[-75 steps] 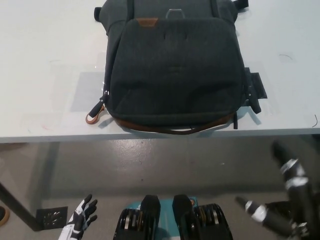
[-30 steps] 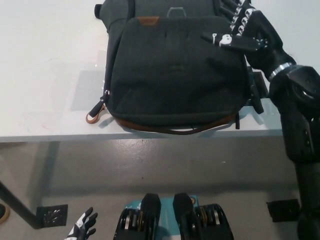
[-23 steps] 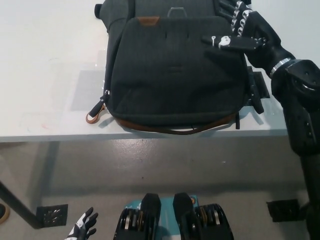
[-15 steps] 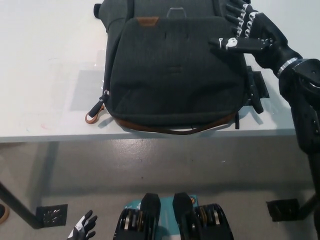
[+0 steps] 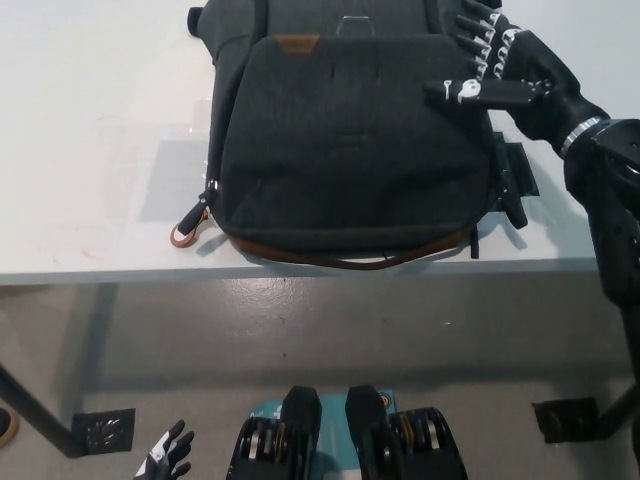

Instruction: A bag is kept in the middle of the table with its flap loosely closed and the robot uses its right hand to adjust it and opens it

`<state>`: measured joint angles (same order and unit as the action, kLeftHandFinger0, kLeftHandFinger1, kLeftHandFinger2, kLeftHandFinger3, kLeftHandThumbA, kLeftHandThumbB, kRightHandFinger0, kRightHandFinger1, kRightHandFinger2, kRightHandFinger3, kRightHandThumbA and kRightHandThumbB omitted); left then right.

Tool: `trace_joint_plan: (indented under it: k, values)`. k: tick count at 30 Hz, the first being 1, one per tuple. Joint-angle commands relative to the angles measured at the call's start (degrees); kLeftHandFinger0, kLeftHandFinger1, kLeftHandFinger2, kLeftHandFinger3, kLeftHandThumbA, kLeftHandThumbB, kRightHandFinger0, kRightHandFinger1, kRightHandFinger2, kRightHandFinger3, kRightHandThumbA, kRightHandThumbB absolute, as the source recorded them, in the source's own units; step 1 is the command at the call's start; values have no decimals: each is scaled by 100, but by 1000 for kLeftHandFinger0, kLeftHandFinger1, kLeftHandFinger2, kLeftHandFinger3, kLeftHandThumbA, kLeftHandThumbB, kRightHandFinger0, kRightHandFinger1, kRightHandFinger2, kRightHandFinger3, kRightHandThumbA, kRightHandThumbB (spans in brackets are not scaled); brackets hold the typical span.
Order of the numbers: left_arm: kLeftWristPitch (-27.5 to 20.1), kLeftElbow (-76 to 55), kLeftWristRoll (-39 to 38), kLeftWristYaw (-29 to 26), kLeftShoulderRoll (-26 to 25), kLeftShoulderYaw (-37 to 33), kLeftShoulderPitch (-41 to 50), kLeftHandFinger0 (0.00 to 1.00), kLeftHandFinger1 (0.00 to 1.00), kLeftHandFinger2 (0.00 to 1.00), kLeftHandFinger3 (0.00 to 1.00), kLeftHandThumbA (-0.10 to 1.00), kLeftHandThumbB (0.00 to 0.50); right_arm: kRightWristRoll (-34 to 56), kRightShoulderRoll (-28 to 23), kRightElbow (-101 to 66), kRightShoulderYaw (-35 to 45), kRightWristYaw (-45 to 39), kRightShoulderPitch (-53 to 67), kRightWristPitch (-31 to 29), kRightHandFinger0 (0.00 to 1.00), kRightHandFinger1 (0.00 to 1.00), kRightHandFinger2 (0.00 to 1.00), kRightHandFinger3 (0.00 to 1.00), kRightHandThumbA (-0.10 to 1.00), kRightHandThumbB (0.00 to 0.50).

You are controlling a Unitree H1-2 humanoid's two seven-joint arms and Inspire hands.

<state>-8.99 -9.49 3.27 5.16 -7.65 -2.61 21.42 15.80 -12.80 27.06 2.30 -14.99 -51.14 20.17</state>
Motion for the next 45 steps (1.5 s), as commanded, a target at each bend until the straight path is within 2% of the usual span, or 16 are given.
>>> trace_joint_plan:
  k: [1,7,12,14,16,17,18,19,21,22,26,32,34,38,43,45]
  values:
    - [-208,-118,15,49,-92,-6,57,1000,1000,1000,1000,1000,153,154,42,28,35,-329,-264,-98,1000,1000,1000,1000,1000,361]
    - [-196,-103,11,70,-115,-18,10,1000,1000,1000,1000,1000,141,282,337,220,102,-417,-203,-119,1000,1000,1000,1000,962,390]
    - [-136,-168,67,68,-124,-31,-9,1000,1000,1000,1000,1000,141,206,549,339,154,-371,-97,-541,1000,1000,1000,1000,935,336]
    - [-108,-180,50,76,-134,-21,-14,1000,1000,1000,1000,1000,155,211,637,439,231,-341,-90,-683,1000,1000,1000,1000,904,363]
    - [-91,-180,43,83,-142,-20,-26,1000,1000,1000,1000,1000,157,340,682,445,348,-386,-91,-592,895,849,986,1000,789,356]
    - [-116,-172,40,89,-149,-21,-41,1000,1000,1000,1000,1000,134,263,765,551,457,-108,-146,-745,362,326,425,513,245,247]
    - [-129,-167,28,91,-152,-18,-52,1000,1000,1000,1000,1000,132,58,779,584,418,74,-167,-899,170,266,462,464,175,276]
    - [-136,-181,24,93,-157,-16,-52,1000,1000,1000,1000,1000,121,-203,793,529,346,344,-170,-946,7,157,407,159,-75,265]
    - [-121,-183,45,90,-170,-14,-58,1000,1000,1000,1000,1000,122,-302,804,546,326,441,-189,-997,0,245,540,239,-99,198]
    - [-119,-181,75,83,-179,-15,-60,1000,1000,1000,1000,1000,127,-415,796,481,279,538,-171,-1012,0,302,602,446,-100,123]
    - [-136,-160,78,90,-203,-27,-83,1000,1000,1000,1000,1000,124,-478,795,354,289,613,-114,-1064,0,394,675,680,-100,44]
    - [-147,-146,180,61,-213,-49,-115,1000,1000,1000,1000,1000,98,-542,796,175,355,760,-42,-1128,0,438,692,707,-100,65]
    - [-107,-149,142,87,-221,-55,-136,1000,1000,1000,1000,1000,98,-635,829,50,413,979,-8,-1176,19,456,699,701,-100,105]
    - [-118,-119,133,83,-238,-42,-212,1000,1000,1000,1000,1000,98,-384,913,-528,647,986,123,-1283,0,326,643,634,-100,108]
    - [-60,-106,127,70,-224,-33,-318,1000,1000,1000,1000,1000,125,-652,1000,-2265,461,1085,588,-1073,0,317,636,599,-100,106]
    - [-31,-138,167,67,-228,-43,-311,1000,1000,1000,1000,1000,132,-862,1044,-2835,312,1093,819,-1174,0,294,562,565,-100,121]
